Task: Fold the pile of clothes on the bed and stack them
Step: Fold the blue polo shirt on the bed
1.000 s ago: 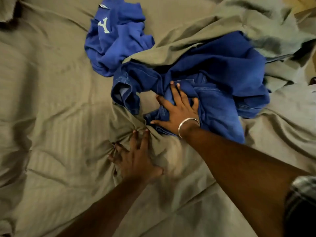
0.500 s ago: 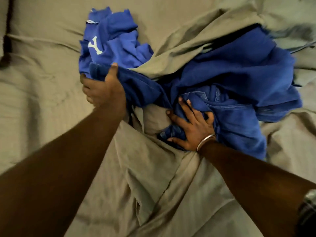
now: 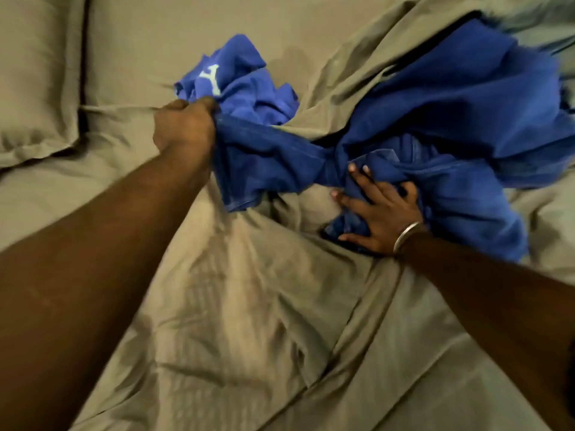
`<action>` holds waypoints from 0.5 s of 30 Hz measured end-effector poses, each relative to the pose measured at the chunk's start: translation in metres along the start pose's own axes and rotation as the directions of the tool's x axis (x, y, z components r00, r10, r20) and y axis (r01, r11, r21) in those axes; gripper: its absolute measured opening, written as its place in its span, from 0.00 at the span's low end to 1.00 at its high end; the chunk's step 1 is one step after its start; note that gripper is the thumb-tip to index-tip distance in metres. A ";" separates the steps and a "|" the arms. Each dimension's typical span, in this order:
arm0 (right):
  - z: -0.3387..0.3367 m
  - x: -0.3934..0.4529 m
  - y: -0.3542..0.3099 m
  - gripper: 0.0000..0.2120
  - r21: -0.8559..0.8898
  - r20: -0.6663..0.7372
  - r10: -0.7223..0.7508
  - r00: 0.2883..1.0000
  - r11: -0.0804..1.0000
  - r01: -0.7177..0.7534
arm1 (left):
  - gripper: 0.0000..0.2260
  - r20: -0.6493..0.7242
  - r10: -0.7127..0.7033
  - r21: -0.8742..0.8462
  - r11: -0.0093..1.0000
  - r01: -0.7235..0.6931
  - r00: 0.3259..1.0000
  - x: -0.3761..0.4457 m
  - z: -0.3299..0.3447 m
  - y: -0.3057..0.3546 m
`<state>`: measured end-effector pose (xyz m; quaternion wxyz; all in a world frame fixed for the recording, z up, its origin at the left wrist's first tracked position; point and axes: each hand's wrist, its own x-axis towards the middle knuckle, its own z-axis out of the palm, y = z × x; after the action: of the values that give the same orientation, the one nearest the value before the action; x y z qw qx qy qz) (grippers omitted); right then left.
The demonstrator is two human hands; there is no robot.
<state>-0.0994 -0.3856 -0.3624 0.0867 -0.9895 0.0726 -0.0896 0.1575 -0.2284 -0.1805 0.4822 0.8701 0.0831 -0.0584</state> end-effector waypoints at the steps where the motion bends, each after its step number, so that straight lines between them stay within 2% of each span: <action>1: -0.005 0.002 -0.001 0.39 0.008 0.067 0.024 0.997 1.000 -0.025 | 0.10 -0.046 0.043 0.011 0.999 -0.042 0.998 -0.012 -0.007 0.006; 3: -0.023 0.008 -0.005 0.39 0.036 0.186 0.073 0.980 0.996 -0.081 | 0.13 -0.123 0.137 -0.004 0.990 -0.139 0.983 -0.036 -0.019 0.015; 5: -0.047 0.018 -0.009 0.36 0.071 0.338 0.109 0.935 0.987 -0.141 | 0.16 -0.162 0.265 0.067 0.964 -0.257 0.951 -0.075 -0.037 0.028; 6: -0.061 0.029 -0.010 0.33 0.126 0.446 0.113 0.888 0.974 -0.188 | 0.17 -0.139 0.323 0.111 0.945 -0.309 0.936 -0.094 -0.042 0.031; 7: -0.077 0.041 -0.018 0.28 0.259 0.556 0.111 0.824 0.918 -0.298 | 0.17 -0.099 0.372 0.135 0.924 -0.358 0.923 -0.111 -0.045 0.029; 8: -0.112 0.051 -0.021 0.23 0.452 0.638 0.109 0.763 0.749 -0.485 | 0.15 -0.063 0.402 0.113 0.912 -0.394 0.913 -0.134 -0.049 0.034; 9: -0.137 0.058 -0.029 0.21 0.625 0.682 0.117 0.722 0.419 -0.659 | 0.12 -0.029 0.414 0.093 0.908 -0.410 0.910 -0.153 -0.053 0.032; 10: -0.171 0.060 -0.036 0.25 0.653 0.736 0.145 0.661 0.101 -0.750 | 0.10 0.008 0.411 0.067 0.909 -0.411 0.912 -0.173 -0.059 0.033; 11: -0.199 0.060 -0.041 0.31 0.634 0.773 0.139 0.619 -0.112 -0.765 | 0.10 0.043 0.411 0.039 0.910 -0.413 0.910 -0.192 -0.064 0.034; 12: -0.223 0.057 -0.047 0.35 0.595 0.803 0.130 0.582 -0.215 -0.774 | 0.10 0.084 0.418 -0.004 0.908 -0.419 0.904 -0.210 -0.066 0.033; 13: -0.238 0.054 -0.059 0.36 0.552 0.832 0.107 0.545 -0.272 -0.789 | 0.11 0.122 0.426 -0.038 0.904 -0.425 0.896 -0.229 -0.069 0.034; 14: -0.253 0.046 -0.073 0.35 0.520 0.851 0.088 0.518 -0.287 -0.805 | 0.10 0.177 0.432 -0.076 0.902 -0.425 0.885 -0.249 -0.077 0.033; 15: -0.270 0.036 -0.086 0.33 0.530 0.845 0.103 0.525 -0.291 -0.797 | 0.09 0.236 0.425 -0.106 0.905 -0.411 0.874 -0.275 -0.088 0.045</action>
<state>-0.1048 -0.3501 -0.0788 0.7819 -0.4665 0.3684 0.1878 -0.1007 -0.2010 -0.0467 0.5125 0.8399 -0.1678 -0.0615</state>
